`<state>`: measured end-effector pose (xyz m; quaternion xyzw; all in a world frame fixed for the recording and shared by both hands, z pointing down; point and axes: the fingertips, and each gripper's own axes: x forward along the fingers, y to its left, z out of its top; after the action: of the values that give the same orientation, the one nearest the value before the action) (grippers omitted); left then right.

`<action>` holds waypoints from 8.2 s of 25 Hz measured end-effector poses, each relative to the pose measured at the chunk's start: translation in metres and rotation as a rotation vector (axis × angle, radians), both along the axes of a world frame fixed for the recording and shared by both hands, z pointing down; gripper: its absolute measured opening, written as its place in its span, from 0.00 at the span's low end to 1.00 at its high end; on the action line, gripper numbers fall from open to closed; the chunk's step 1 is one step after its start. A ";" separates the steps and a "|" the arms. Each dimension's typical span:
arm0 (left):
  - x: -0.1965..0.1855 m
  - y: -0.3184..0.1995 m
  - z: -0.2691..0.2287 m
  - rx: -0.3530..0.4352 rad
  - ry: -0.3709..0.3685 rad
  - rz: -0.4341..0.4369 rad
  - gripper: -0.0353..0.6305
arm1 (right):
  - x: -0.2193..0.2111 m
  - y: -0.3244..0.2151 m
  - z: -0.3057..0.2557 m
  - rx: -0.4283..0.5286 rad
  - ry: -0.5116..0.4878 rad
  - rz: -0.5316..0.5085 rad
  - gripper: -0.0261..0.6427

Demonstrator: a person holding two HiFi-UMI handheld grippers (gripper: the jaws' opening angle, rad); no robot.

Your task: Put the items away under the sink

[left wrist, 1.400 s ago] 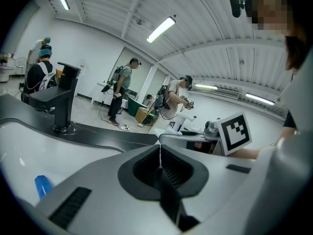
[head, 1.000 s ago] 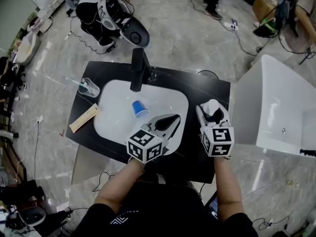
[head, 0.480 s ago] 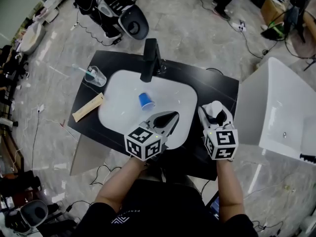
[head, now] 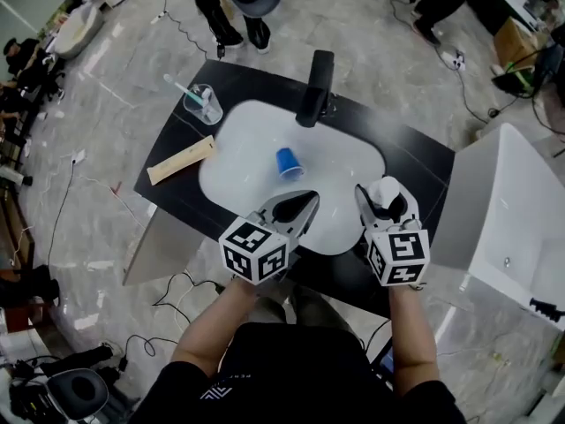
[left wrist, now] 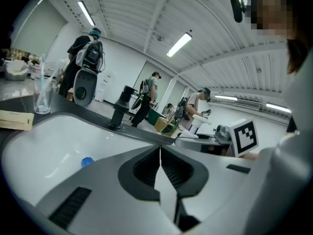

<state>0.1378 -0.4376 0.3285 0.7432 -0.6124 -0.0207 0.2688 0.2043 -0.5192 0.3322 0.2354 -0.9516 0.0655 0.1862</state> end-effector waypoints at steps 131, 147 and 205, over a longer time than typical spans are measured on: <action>-0.246 0.392 0.430 -0.057 -0.072 -0.617 0.07 | -0.297 0.433 0.427 -0.117 0.061 -0.613 0.41; -0.252 0.370 0.497 -0.028 -0.080 -0.674 0.07 | -0.314 0.408 0.492 -0.078 0.044 -0.597 0.41; -0.304 0.307 0.538 0.044 -0.162 -0.706 0.07 | -0.324 0.293 0.555 -0.051 0.053 -0.253 0.41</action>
<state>-0.1665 -0.1311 0.8661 0.4908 -0.8499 -0.0664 0.1797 -0.1200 -0.2264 0.8870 0.1103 -0.9665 0.0596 0.2238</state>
